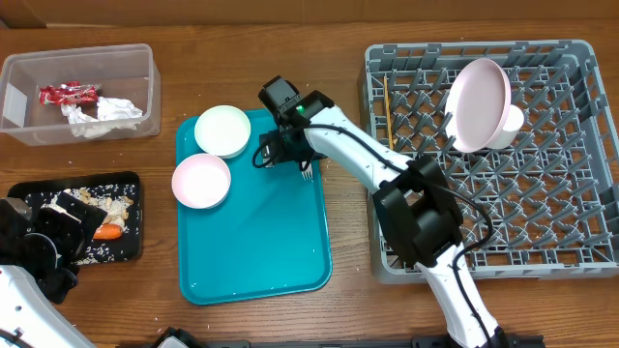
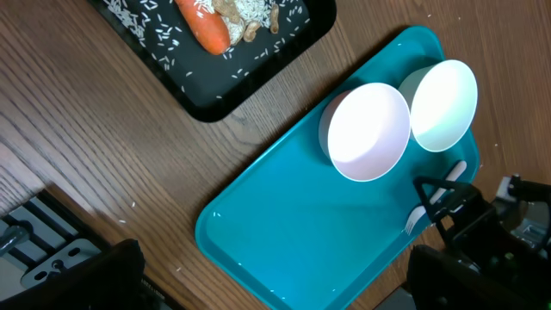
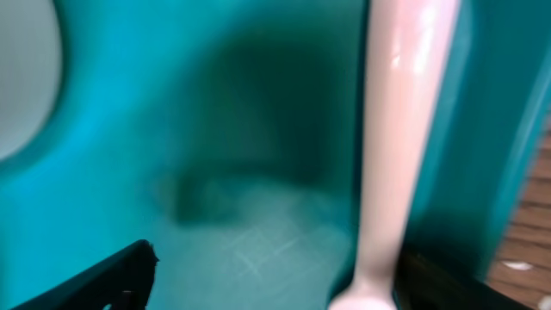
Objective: Sort waste into correct bins and load items into the dishwasher rack
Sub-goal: 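Reach the right gripper to the white fork and grasp it, then carry the white fork into the gray rack and release it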
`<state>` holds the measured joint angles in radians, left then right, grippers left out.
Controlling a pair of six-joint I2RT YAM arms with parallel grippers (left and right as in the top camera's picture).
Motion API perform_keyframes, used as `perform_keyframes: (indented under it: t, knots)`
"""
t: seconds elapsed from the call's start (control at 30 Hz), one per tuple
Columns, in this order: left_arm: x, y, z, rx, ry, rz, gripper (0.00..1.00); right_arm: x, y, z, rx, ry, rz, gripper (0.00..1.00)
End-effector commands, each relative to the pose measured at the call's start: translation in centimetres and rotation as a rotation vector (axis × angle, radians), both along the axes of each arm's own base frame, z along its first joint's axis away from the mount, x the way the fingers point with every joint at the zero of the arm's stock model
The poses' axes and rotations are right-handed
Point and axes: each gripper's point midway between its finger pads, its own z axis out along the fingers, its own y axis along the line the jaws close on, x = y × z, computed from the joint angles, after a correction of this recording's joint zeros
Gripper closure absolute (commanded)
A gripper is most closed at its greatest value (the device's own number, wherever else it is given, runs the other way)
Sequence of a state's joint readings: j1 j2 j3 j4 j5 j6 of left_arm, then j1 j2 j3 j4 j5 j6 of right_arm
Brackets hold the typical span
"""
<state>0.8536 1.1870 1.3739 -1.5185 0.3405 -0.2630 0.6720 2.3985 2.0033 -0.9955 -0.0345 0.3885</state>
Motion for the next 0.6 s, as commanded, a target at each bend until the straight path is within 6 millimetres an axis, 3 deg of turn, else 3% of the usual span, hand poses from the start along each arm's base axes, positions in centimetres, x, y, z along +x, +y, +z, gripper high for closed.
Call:
perform_keyframes:
  t: [0.0,0.17,0.37,0.57]
  knots:
    - [0.1,-0.1,-0.1,-0.019,-0.007,0.013,0.0,-0.2,0.1,-1.9,-0.03,0.015,-0.003,0.13]
    - [0.1,-0.1,-0.1,-0.019,-0.007,0.013,0.0,-0.4,-0.1,-2.2,-0.042,0.026,-0.004,0.32]
    - [0.1,-0.1,-0.1,-0.019,-0.007,0.013,0.0,-0.6,-0.2,-2.2,-0.047,0.031,-0.002,0.63]
    - [0.1,-0.1,-0.1,-0.019,-0.007,0.013,0.0,-0.3,-1.0,-2.3,-0.086,0.015,-0.052,0.71]
